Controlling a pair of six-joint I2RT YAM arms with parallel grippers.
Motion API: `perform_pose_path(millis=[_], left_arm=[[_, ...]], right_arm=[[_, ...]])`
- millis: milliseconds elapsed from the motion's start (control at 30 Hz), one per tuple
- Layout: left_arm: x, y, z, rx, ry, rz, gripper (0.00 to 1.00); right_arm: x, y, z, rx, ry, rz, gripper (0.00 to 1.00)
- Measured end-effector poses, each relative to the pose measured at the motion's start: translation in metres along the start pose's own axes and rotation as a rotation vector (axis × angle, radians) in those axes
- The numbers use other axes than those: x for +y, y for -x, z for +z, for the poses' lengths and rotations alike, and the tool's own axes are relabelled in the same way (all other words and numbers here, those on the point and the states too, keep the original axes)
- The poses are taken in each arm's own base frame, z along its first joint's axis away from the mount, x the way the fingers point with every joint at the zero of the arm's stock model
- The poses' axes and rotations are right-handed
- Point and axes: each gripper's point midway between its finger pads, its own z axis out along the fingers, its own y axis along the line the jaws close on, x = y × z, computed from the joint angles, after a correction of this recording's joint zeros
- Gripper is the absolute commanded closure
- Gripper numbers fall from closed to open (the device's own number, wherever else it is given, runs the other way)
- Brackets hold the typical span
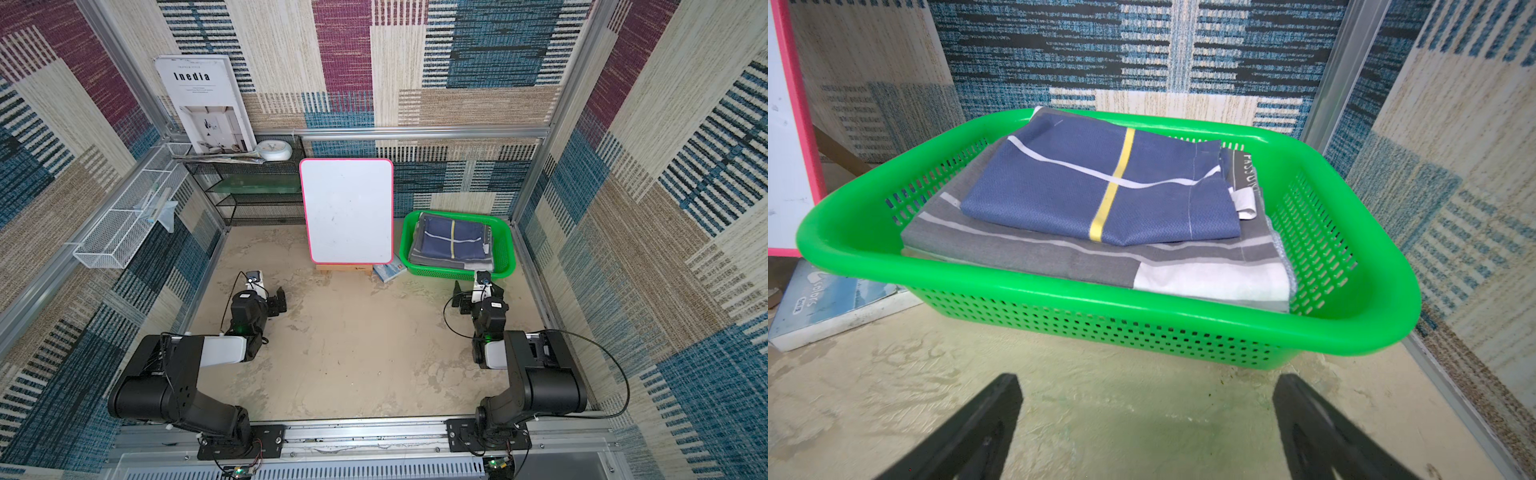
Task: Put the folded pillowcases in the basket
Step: Reset both arms
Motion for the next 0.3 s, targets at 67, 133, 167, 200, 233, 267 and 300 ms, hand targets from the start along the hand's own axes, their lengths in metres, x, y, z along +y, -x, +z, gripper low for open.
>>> perform_pose_path(millis=[67, 133, 167, 200, 233, 267, 300], left_arm=[[0.0001, 0.0002, 0.0001, 0.000, 0.000, 0.000, 0.01], [0.0001, 0.0022, 0.0013, -0.002, -0.009, -0.004, 0.01], [0.0009, 0.0035, 0.0023, -0.003, -0.015, -0.011, 0.01], [0.0035, 0.0048, 0.0031, -0.005, -0.010, -0.016, 0.01], [0.0061, 0.0051, 0.0035, -0.005, -0.005, -0.025, 0.01], [0.0068, 0.0042, 0.0036, -0.002, -0.005, -0.029, 0.01], [0.0059, 0.0032, 0.0036, 0.003, -0.011, -0.031, 0.01]], right_arm=[[0.0001, -0.0001, 0.0000, 0.000, 0.000, 0.000, 0.00], [0.0002, 0.0004, 0.0002, -0.001, 0.001, 0.000, 0.00], [0.0006, 0.0006, 0.0003, -0.001, 0.004, 0.000, 0.00], [0.0007, 0.0006, 0.0003, -0.001, 0.004, 0.000, 0.00], [0.0006, 0.0005, 0.0003, -0.001, 0.004, 0.000, 0.00], [0.0007, 0.0005, 0.0003, -0.001, 0.004, 0.000, 0.00], [0.0007, 0.0005, 0.0003, -0.001, 0.004, 0.000, 0.00]])
